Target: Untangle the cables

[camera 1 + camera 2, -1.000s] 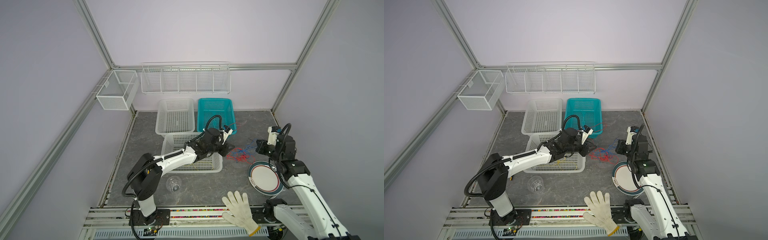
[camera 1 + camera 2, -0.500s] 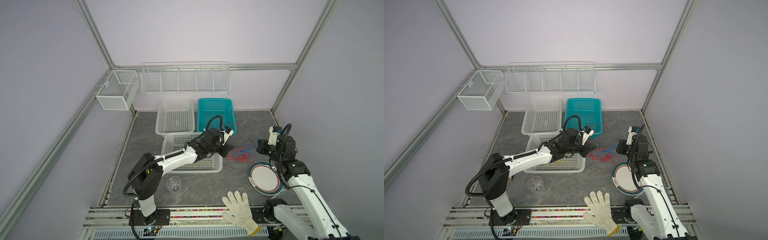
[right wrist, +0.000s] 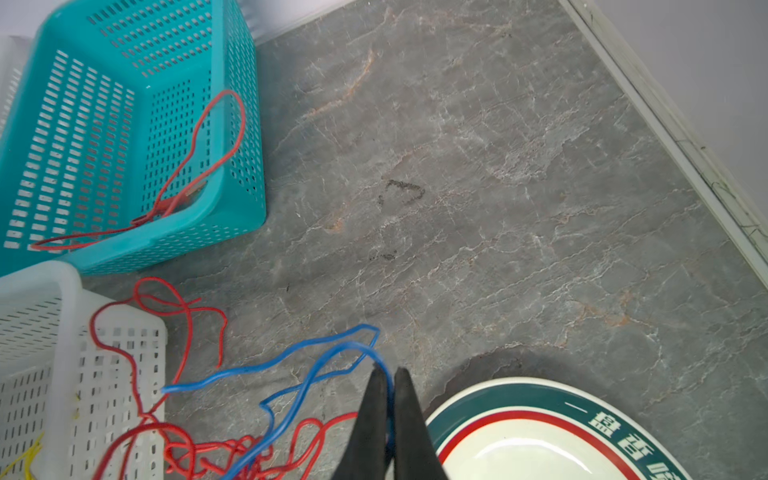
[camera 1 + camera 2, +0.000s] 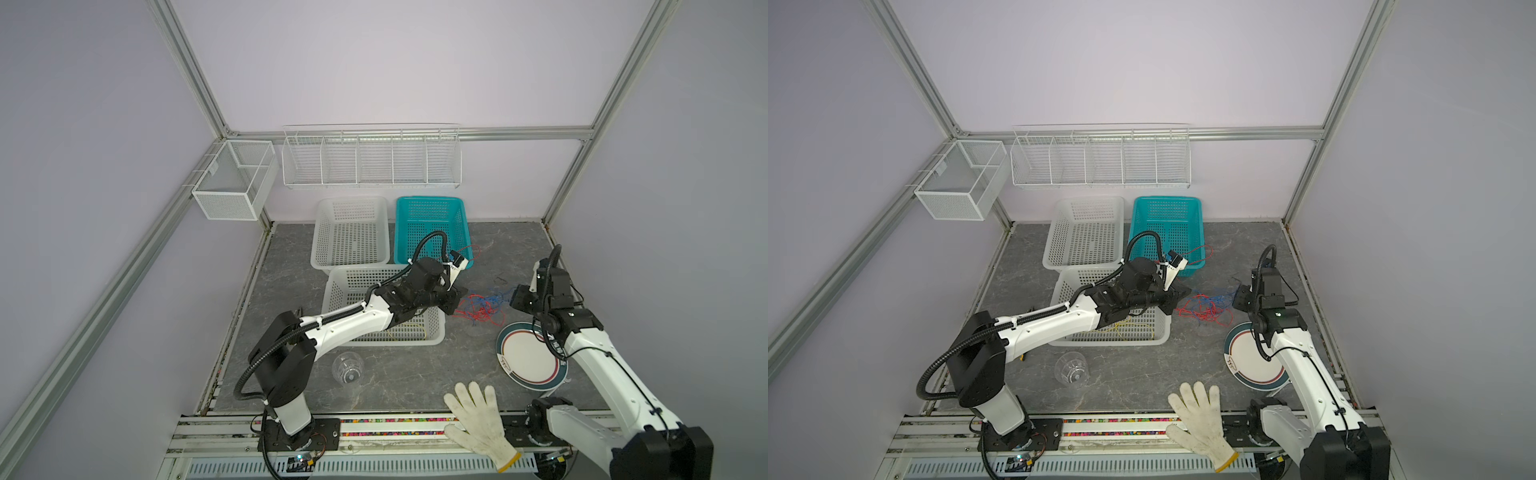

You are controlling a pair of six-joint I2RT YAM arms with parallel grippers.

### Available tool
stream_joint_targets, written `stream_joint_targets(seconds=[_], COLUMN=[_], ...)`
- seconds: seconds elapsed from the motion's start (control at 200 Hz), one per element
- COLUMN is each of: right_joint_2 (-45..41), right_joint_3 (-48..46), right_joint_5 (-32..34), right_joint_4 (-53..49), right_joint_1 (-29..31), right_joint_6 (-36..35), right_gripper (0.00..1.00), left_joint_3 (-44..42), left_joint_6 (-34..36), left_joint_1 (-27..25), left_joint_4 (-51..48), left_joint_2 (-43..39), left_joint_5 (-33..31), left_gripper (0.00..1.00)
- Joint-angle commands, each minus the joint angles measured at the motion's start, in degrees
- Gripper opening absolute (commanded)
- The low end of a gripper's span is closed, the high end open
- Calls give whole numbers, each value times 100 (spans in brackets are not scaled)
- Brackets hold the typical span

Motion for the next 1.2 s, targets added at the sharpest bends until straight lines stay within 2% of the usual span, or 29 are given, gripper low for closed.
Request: stream_joint_targets(seconds=[0.0, 0.08, 0.175, 0.28, 0.47, 0.77, 1.02, 1.195], right_joint_2=[189, 246, 182, 193, 95, -438, -936, -575], right_joint_3=[-136, -136, -187, -126, -44, 189, 127, 279], right_joint_5=[1260, 1184, 660, 571, -843, -1805, -2463, -2532], right_joint_4=[-235, -232, -38, -68, 147, -57, 126, 185], right_joint_1=[-297, -351, -351, -352, -343, -256, 51, 337], right_joint_6=[34, 26, -52, -33, -369, -649, -758, -896], right_gripper=[7, 7, 7, 8, 23, 43, 70, 75], left_joint_3=[-25, -173, -272, -292, -194, 89, 252, 235], left_joint_6=[190, 151, 161, 164, 104, 273, 496, 915], left_joint_1=[271, 377, 411, 415, 368, 218, 106, -75], left_joint_4=[-476, -459, -407, -296, -138, -386, -376, -216], left_joint_2=[-538, -708, -830, -834, -629, -302, -146, -192], left_joint_5=[-821, -890, -834, -681, -354, -599, -569, -435], left_gripper=[0, 0, 0, 0, 0, 0, 0, 0])
